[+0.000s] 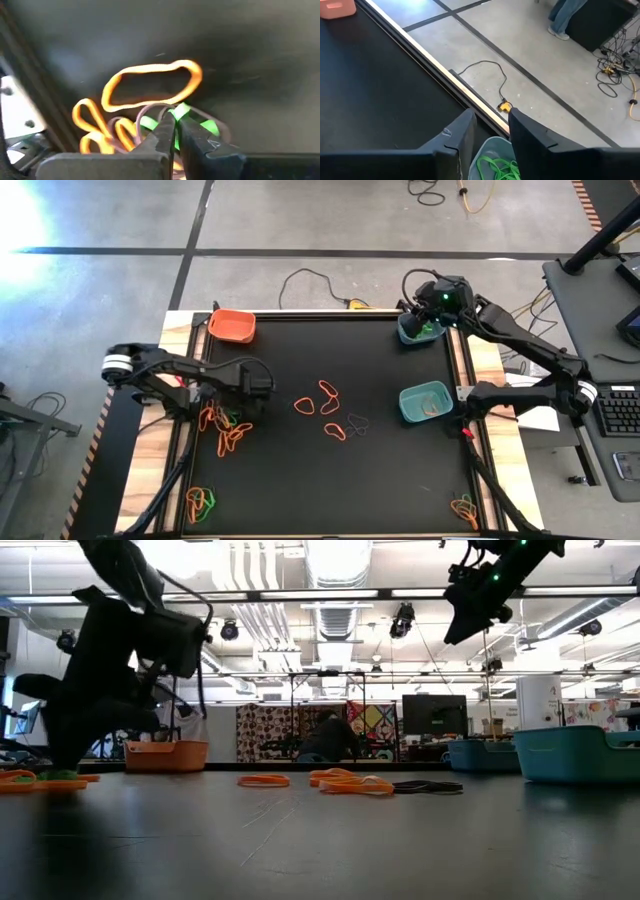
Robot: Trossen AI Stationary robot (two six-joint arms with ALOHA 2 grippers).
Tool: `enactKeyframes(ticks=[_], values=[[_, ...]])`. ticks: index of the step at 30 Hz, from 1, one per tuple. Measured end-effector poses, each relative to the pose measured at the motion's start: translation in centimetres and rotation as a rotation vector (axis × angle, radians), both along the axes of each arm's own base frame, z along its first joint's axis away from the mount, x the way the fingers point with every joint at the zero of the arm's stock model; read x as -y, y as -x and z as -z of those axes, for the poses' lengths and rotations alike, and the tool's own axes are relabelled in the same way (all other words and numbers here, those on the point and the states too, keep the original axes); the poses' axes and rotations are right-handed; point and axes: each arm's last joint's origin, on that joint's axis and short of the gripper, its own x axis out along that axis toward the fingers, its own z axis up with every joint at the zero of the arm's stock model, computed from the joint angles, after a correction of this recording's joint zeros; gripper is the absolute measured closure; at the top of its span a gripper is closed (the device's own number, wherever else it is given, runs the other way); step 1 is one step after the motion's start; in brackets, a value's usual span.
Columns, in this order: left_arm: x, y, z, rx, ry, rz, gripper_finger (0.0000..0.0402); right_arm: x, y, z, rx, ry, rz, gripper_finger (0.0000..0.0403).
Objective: Sort rubber bands into baskets
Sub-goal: Put the green rubber band into the blue bin
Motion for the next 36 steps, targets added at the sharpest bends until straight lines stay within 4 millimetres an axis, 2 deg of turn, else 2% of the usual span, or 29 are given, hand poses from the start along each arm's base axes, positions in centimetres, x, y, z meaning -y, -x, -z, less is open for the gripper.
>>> enactKeyframes(ticks=[4,8,15,18,23,27,31,36], values=[[-0.1,-1.9,-2.3,0.131,-0.018,0.026,0.0401,0.0,0.0,0.0,-0.018,0.013,-0.015,0.0298],[-0.5,-5.2,-4.9,0.369,-0.088,0.092,0.0401,0.1,-0.2,0.2,-0.036,0.014,-0.050,0.0303],[-3.6,-11.2,-6.9,0.759,-0.242,0.137,0.0401,0.2,-1.1,1.5,-0.028,-0.078,-0.214,0.0302],[-5.9,-13.6,-6.4,0.835,-0.232,0.115,0.0401,0.5,-1.6,2.2,-0.024,-0.127,-0.267,0.0298],[-9.1,-17.1,-4.9,0.812,-0.220,0.171,0.0402,0.4,-2.5,2.9,0.035,-0.227,-0.420,0.0302],[-11.2,-19.4,-3.4,0.817,-0.162,0.229,0.0402,-0.4,-3.4,3.4,0.047,-0.278,-0.492,0.0310],[-13.1,-20.2,-2.1,0.782,-0.163,0.251,0.0402,-1.8,-4.3,3.8,0.034,-0.299,-0.546,0.0313],[-14.4,-19.9,-0.9,0.739,-0.166,0.292,0.0402,-3.3,-5.0,5.7,0.050,-0.399,-0.531,0.0300]])
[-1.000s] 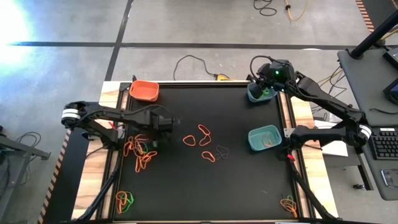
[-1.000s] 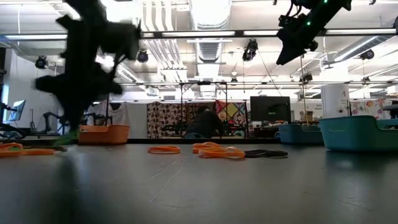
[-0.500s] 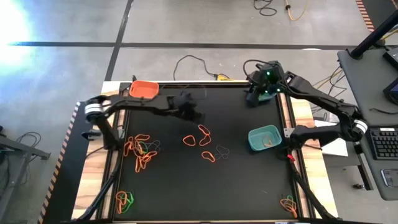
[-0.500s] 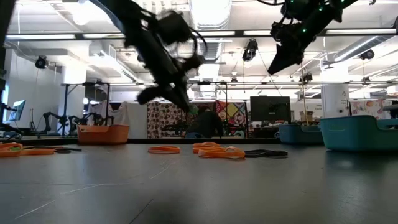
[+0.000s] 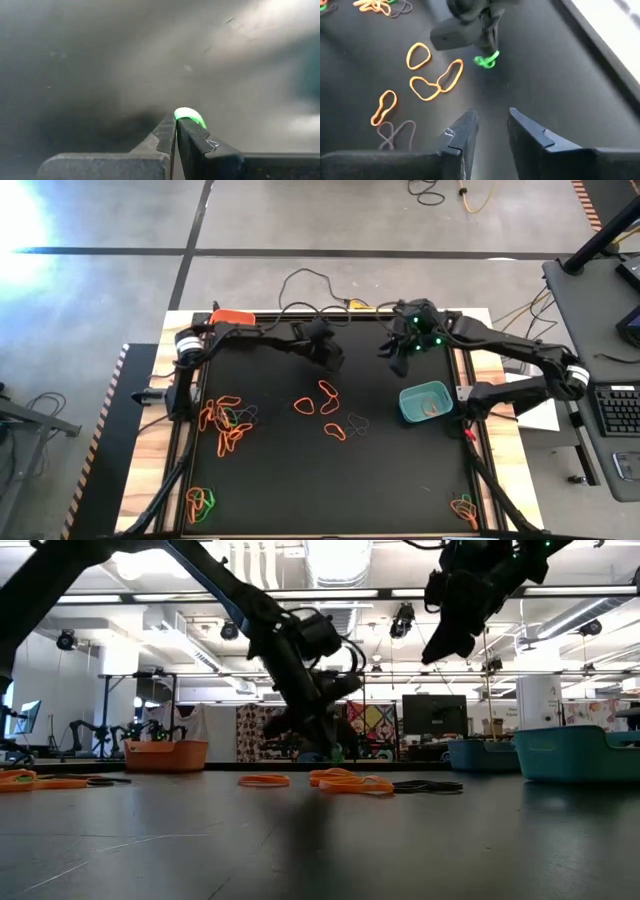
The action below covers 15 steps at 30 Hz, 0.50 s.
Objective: Sort rubber bands into baskets
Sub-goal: Put the green rubber band into the blue bin
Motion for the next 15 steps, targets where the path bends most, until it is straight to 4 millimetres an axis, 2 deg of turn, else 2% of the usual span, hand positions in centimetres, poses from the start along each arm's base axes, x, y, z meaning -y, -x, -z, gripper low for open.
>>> enactKeyframes(ticks=[7,11,15], values=[[-0.9,1.2,1.1,-0.055,-0.035,0.030,0.0385,-0.1,-0.4,3.9,-0.025,-0.063,0.120,0.0260],[-0.9,1.2,0.8,-0.058,-0.051,0.066,0.0349,0.4,-1.2,5.8,-0.057,-0.045,0.107,0.0245],[-0.5,2.3,-0.4,-0.109,-0.030,0.068,0.0298,0.5,-3.4,6.7,-0.024,0.022,0.022,0.0241]])
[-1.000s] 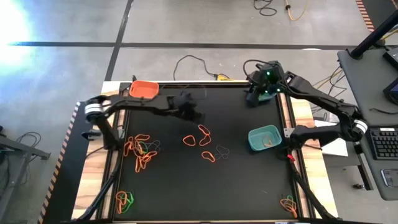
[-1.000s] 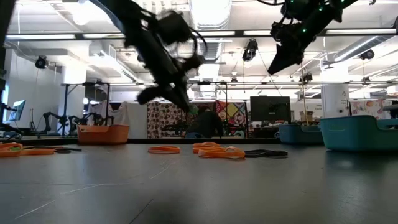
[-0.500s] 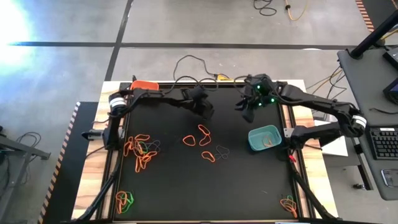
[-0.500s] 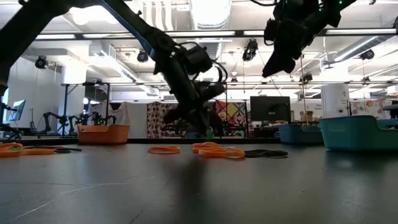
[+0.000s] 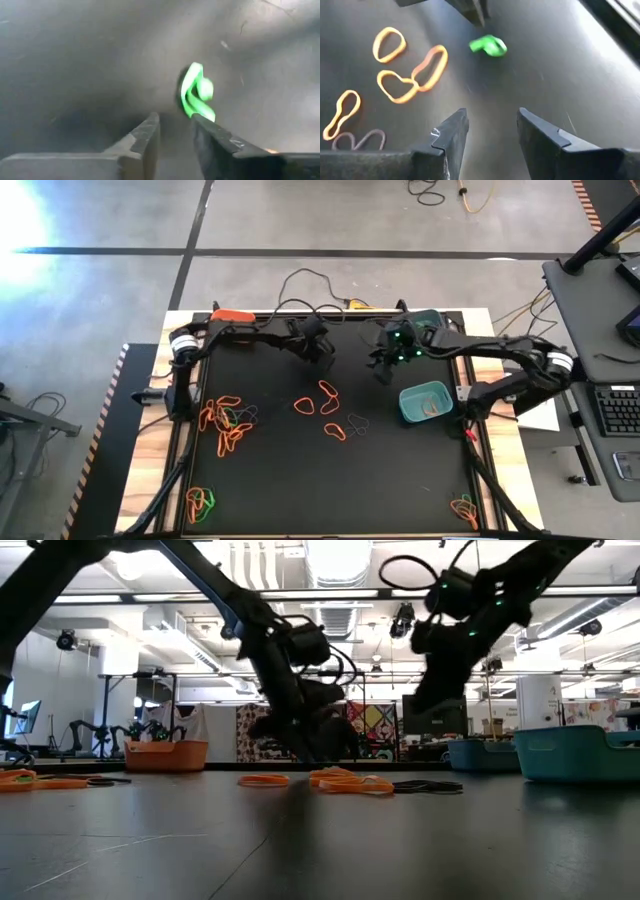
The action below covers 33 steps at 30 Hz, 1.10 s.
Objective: Sort rubber bands into baskets
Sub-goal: Put the green rubber band into the blue bin
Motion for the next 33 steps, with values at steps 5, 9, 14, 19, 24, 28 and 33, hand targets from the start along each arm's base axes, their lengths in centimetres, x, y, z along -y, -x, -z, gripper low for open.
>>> enactKeyframes(ticks=[5,9,14,19,24,28,33], values=[[1.6,3.4,-3.8,0.015,-0.076,0.078,0.0242,0.7,-3.1,1.5,0.006,0.004,-0.030,0.0241],[3.3,7.5,-6.3,0.092,-0.144,0.091,0.0221,1.8,-5.5,3.1,-0.019,0.016,-0.050,0.0240],[4.9,11.9,-6.6,0.215,-0.217,0.066,0.0221,3.1,-9.0,4.3,-0.042,0.061,-0.130,0.0228],[6.6,14.0,-5.9,0.360,-0.234,0.107,0.0227,4.2,-11.9,5.0,-0.074,0.103,-0.181,0.0218],[7.6,15.6,-5.5,0.391,-0.231,0.102,0.0233,4.8,-12.9,6.0,-0.180,0.093,-0.241,0.0226],[8.1,16.7,-5.4,0.406,-0.225,0.089,0.0233,5.0,-13.2,7.3,-0.255,0.091,-0.234,0.0238],[8.6,17.6,-5.2,0.415,-0.234,0.096,0.0233,5.1,-13.7,7.1,-0.211,0.080,-0.165,0.0249]])
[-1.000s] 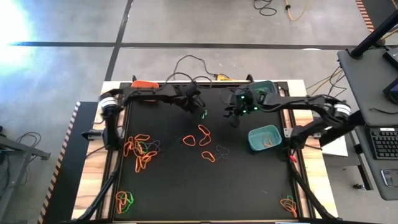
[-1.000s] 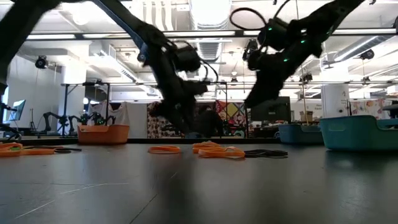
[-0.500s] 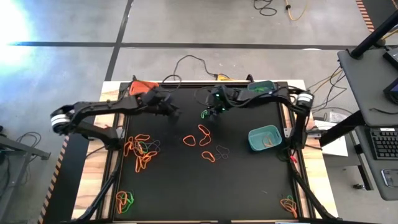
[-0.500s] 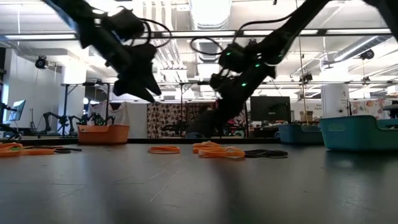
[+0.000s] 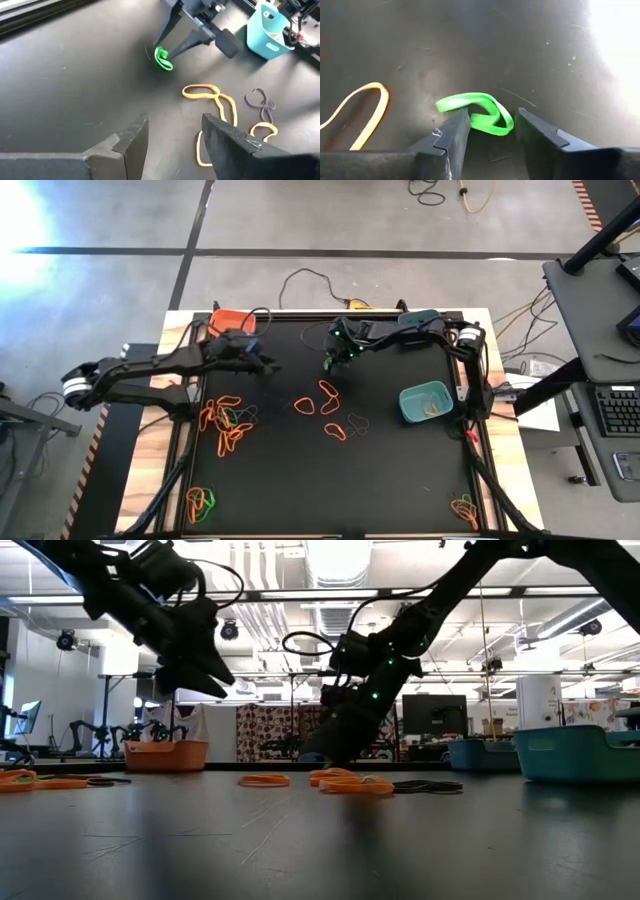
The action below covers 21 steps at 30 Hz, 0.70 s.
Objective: Sort rubber bands into baskets
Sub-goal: Put the green rubber band into the blue bin
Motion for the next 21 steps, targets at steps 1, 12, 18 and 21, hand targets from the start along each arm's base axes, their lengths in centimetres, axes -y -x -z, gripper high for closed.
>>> enactKeyframes(ticks=[1,12,18,21], values=[[0.1,0.1,0.2,-0.004,-0.005,0.006,0.0233,-0.1,0.0,0.0,-0.004,-0.002,0.006,0.0251],[0.0,-0.5,-0.1,0.037,-0.150,0.074,0.0233,-1.0,-0.2,0.3,-0.058,0.046,0.132,0.0301],[-0.4,-1.1,-1.0,0.126,-0.228,0.047,0.0233,-1.2,-0.1,0.4,-0.056,-0.030,0.250,0.0369],[-0.4,-1.2,-1.1,0.117,-0.285,0.074,0.0233,-1.3,-0.2,0.3,-0.039,-0.085,0.338,0.0388]])
